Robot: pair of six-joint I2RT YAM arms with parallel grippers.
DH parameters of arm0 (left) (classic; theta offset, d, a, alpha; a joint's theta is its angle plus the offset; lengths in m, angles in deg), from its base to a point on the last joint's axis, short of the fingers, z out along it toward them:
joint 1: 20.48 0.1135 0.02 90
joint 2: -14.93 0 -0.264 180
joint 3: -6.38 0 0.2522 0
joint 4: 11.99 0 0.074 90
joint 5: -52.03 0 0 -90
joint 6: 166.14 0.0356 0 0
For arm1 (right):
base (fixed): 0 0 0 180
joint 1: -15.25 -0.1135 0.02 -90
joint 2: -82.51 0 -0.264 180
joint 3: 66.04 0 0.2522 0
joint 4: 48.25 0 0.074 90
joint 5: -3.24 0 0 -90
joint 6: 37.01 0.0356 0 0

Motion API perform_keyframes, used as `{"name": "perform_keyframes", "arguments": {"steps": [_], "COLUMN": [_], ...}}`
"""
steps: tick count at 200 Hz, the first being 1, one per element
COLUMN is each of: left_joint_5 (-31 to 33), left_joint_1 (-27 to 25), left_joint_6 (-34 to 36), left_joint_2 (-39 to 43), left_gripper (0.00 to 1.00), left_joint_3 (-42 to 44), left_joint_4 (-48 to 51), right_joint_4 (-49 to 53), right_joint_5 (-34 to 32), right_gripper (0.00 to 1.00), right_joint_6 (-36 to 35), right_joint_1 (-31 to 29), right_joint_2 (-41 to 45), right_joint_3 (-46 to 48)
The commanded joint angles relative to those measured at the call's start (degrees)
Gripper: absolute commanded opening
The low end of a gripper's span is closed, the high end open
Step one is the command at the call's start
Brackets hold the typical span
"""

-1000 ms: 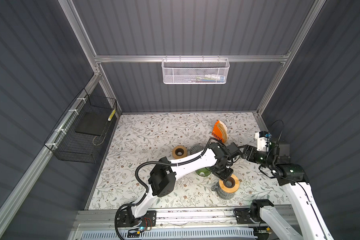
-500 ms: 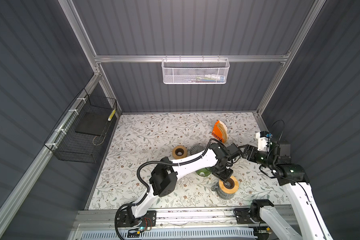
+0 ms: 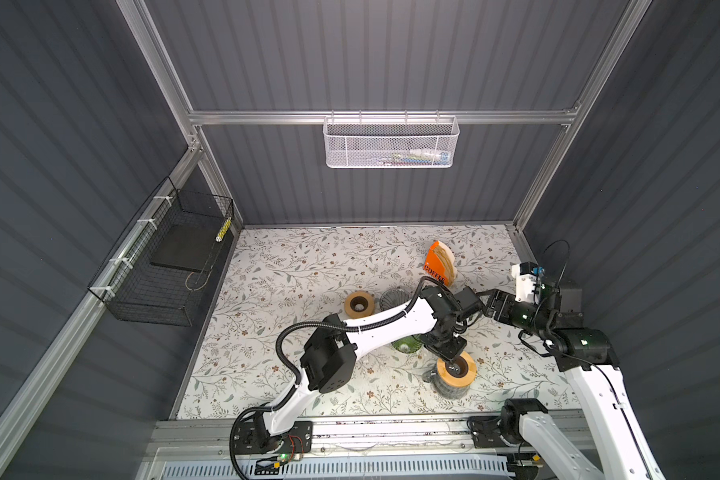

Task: Place the coffee filter in the dripper
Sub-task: 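Lower the bamboo stand onto the clear pitcher's mouth with the left gripper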

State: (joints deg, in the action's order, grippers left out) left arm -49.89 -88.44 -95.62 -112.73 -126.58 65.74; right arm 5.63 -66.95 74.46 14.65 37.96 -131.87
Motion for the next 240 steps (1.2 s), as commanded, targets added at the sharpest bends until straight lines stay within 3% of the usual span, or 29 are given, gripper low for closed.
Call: {"name": "perform_keyframes", "arguments": {"steps": [1,127,240], "left_joint_5": [2.8,8.3,6.8], "left_joint_1": [-0.4,1.1,1.0], "left_joint_6": [0.5,-0.6,-0.6], "left_joint_2": [-1.5,0.7,4.4], "left_gripper": [0.39,0.43,0.51], "left_joint_3": [-1.4,0.8,0.8], "left_joint_4": [1.9,0.3,-0.8], "right_joint_4": [-1.2,-0.8,-0.7], "right_joint_5": [1.3,1.4,1.7], "right_gripper": [0.75,0.75,0.75], "right_joint_6": [0.1,0.1,0.9], "right_joint_1": [0.2,0.2,0.3], "right_joint_2": [0.6,1.0,1.1], "right_joint_3": [0.8,1.0,0.1]}}
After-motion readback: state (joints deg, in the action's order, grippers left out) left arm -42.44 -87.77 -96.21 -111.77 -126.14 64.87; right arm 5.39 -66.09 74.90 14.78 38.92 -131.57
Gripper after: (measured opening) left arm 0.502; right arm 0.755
